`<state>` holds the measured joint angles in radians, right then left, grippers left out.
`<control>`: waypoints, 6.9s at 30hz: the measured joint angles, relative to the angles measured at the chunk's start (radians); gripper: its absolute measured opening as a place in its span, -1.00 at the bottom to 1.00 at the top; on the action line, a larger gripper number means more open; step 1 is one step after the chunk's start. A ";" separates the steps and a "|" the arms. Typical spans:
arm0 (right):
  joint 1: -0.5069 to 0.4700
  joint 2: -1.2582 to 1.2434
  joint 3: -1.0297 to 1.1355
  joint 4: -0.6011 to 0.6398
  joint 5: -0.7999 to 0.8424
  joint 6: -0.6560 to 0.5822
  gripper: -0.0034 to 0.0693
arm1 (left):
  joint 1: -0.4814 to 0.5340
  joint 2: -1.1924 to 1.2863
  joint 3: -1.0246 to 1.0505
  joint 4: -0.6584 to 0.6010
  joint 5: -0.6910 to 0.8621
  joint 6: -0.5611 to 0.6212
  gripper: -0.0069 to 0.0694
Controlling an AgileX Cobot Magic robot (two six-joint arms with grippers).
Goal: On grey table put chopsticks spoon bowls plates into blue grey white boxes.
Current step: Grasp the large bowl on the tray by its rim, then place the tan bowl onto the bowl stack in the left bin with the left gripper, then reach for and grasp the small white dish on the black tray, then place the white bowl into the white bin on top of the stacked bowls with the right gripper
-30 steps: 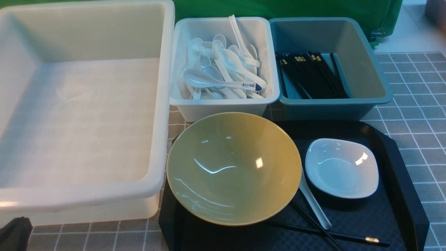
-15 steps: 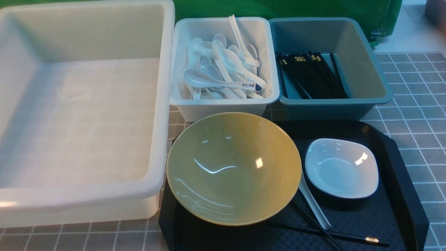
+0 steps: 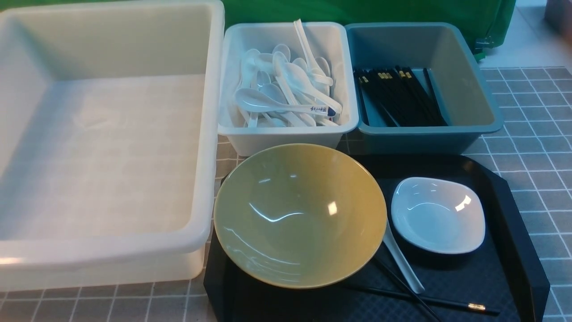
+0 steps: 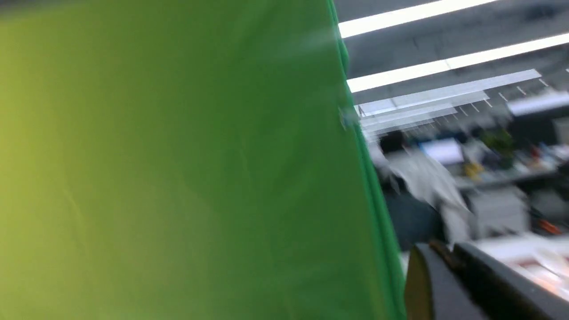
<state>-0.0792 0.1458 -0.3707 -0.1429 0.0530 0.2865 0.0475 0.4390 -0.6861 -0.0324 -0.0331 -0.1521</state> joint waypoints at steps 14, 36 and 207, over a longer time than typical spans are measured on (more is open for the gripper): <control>0.140 0.250 -0.067 0.143 0.604 -0.314 -0.82 | -0.400 0.749 -0.463 -0.298 0.792 0.289 -0.84; 0.219 0.453 -0.065 0.271 0.561 -0.487 -0.82 | -0.853 1.592 -0.907 -0.246 0.955 0.369 -0.84; 0.893 1.841 -1.524 0.380 0.559 -0.767 -0.72 | -0.279 -0.454 0.344 0.396 0.622 0.117 -0.76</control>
<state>0.8134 1.9872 -1.8949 0.2368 0.6118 -0.4807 -0.2312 -0.0150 -0.3419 0.3638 0.5888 -0.0350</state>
